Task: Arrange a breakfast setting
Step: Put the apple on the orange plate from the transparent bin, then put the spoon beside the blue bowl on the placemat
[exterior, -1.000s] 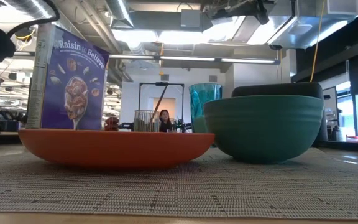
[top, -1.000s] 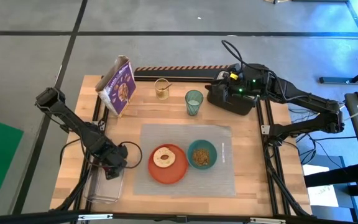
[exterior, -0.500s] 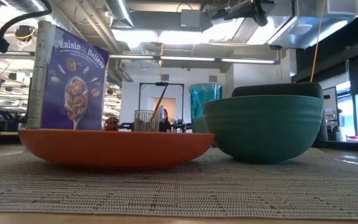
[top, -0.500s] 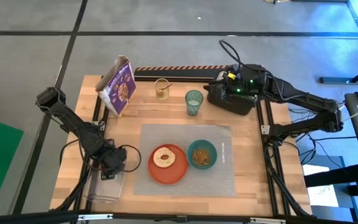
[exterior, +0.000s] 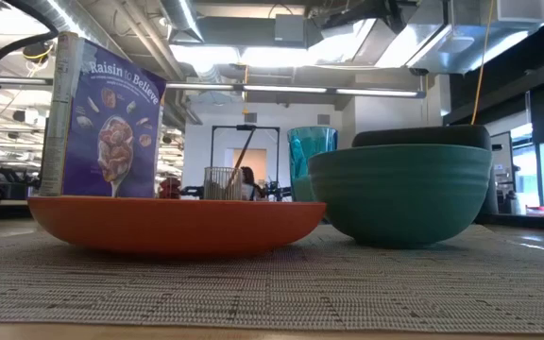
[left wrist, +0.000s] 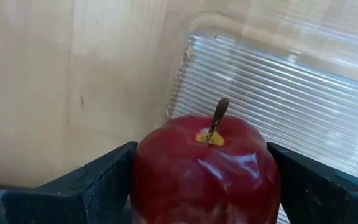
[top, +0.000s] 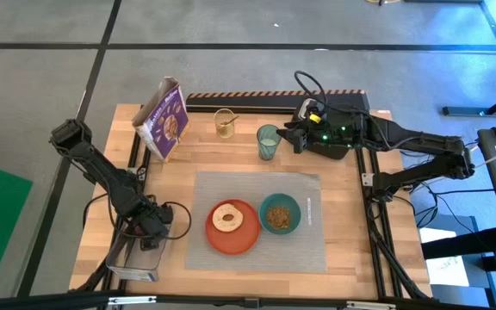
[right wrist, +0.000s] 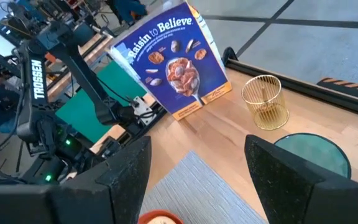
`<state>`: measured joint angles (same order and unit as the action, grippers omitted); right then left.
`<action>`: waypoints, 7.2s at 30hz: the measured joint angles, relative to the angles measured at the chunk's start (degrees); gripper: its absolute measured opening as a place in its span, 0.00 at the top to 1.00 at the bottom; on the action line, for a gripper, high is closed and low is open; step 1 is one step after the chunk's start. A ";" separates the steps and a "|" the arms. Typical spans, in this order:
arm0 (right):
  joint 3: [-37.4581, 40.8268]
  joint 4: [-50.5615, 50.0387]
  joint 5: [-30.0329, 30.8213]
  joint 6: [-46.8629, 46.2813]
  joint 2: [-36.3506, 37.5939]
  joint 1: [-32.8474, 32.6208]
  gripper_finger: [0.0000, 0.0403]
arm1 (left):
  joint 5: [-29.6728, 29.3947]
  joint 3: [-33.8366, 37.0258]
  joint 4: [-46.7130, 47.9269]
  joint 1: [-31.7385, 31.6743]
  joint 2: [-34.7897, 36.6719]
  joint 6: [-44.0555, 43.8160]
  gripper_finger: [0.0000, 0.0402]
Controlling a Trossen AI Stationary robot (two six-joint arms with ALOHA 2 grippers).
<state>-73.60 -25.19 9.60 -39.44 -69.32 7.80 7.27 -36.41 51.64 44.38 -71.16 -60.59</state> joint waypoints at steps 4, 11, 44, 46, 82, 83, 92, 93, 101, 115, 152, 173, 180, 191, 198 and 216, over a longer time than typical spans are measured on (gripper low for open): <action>0.00 1.19 0.36 0.02 -0.02 -0.12 0.38 | -0.04 -0.26 0.29 0.02 -0.07 -0.88 0.21; 0.00 2.23 0.35 0.02 -0.02 -0.08 0.38 | -0.69 -0.23 0.34 1.07 -0.09 -4.12 0.26; -0.07 25.33 -14.48 15.01 -4.46 -6.14 0.45 | -47.82 -38.55 10.62 -10.36 -0.04 19.24 0.24; -0.07 28.71 -16.66 17.94 -6.65 -7.37 0.47 | -47.64 -38.55 2.93 -13.79 -0.11 27.29 0.24; -0.07 28.77 -16.09 37.26 -13.17 -11.18 0.67 | -30.23 -38.51 -35.65 -33.51 -6.05 53.64 0.24; -0.07 28.59 -15.82 37.72 -13.17 -11.16 0.71 | -30.23 -38.51 -35.63 -33.51 -6.05 53.65 0.24; -0.09 28.37 -14.70 39.83 -13.20 -10.33 0.97 | -27.53 -38.51 -36.07 -33.55 -6.05 53.04 0.24; -0.09 28.40 -14.37 39.92 -13.20 -10.33 0.97 | -28.03 -38.51 -36.07 -33.53 -6.05 52.46 0.23; -0.08 22.25 -11.39 39.89 -14.03 -10.42 0.99 | -28.66 -38.57 -28.31 -32.94 -5.27 47.95 0.09; 0.04 19.79 -15.28 31.86 -24.04 -13.20 1.00 | -31.14 -38.64 -11.03 -30.10 -3.45 39.73 0.02; 0.00 18.35 -1.88 13.60 -40.15 -26.15 0.94 | -43.08 -38.55 -7.57 -28.42 10.77 45.70 0.02; -15.47 -6.23 -5.25 9.04 -39.56 -25.37 0.35 | -55.32 -38.55 9.83 -21.18 12.03 32.27 0.04; -29.05 -22.53 1.88 13.03 -39.56 -20.25 0.36 | -58.30 -38.55 9.73 -21.56 11.78 32.67 0.04; -43.27 -30.33 1.81 20.17 -39.51 -6.60 0.38 | -53.20 -30.59 -0.44 -30.38 11.83 42.74 0.08; -48.73 -30.35 -6.25 23.83 -39.51 0.96 0.38 | -39.05 -19.75 -15.97 -39.59 11.85 48.10 0.29; -50.69 -29.12 -27.12 35.90 -38.03 20.57 0.38 | -8.46 -9.83 -62.83 -70.55 -7.96 62.68 0.47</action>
<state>-124.29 -54.31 -17.52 -3.54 -107.36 28.37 -1.19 -46.24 -11.19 -26.17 -79.11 2.09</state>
